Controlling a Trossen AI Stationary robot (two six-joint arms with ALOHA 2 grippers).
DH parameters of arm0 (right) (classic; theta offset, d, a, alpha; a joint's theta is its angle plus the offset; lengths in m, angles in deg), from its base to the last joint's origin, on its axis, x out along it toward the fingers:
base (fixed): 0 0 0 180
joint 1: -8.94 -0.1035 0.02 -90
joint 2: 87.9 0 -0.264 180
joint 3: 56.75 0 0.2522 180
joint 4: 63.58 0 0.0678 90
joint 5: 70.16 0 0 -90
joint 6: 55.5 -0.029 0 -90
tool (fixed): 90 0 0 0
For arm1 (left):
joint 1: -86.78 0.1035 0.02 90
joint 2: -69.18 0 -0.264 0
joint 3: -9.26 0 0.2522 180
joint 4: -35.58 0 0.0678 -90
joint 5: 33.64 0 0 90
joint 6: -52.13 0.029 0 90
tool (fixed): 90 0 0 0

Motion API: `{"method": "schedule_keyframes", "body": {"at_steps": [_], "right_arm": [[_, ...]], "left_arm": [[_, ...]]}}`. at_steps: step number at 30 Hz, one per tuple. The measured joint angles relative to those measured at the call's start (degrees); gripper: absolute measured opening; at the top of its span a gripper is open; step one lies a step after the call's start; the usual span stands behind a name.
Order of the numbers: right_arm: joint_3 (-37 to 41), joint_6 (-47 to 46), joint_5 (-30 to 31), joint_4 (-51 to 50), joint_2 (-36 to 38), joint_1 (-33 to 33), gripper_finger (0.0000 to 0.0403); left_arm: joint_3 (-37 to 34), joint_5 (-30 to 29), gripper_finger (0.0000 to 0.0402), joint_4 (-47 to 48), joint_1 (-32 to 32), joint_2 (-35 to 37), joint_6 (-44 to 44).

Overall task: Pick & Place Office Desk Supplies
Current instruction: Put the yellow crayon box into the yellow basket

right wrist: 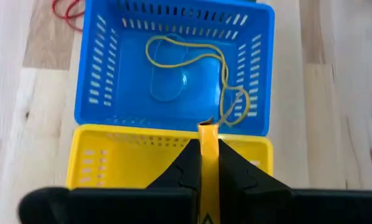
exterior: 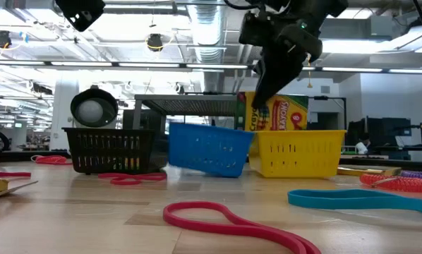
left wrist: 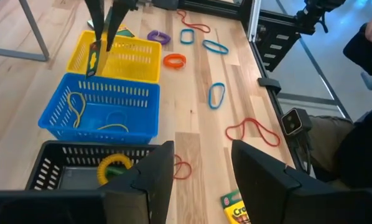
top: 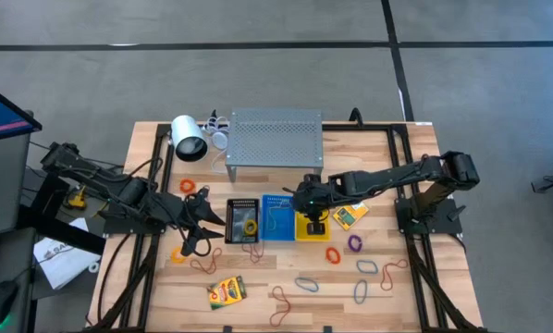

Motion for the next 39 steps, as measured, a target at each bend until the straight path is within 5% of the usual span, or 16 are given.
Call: {"method": "schedule_keyframes", "body": {"at_steps": [20,30,39], "right_arm": [[0.0,-1.1,2.8,-0.8,1.6,-3.0,0.0034],[0.0,-0.2,2.7,-3.1,1.6,-2.9,0.0096],[-1.0,0.0,2.6,-4.9,1.6,-2.9,0.0194]], "left_arm": [[-0.1,-1.0,0.0154,-2.0,0.0,0.0,0.2],[-0.1,-1.0,0.0154,-2.0,0.0,0.0,0.4],[-0.1,-1.2,0.0154,-2.0,0.0,0.0,0.4]]}}
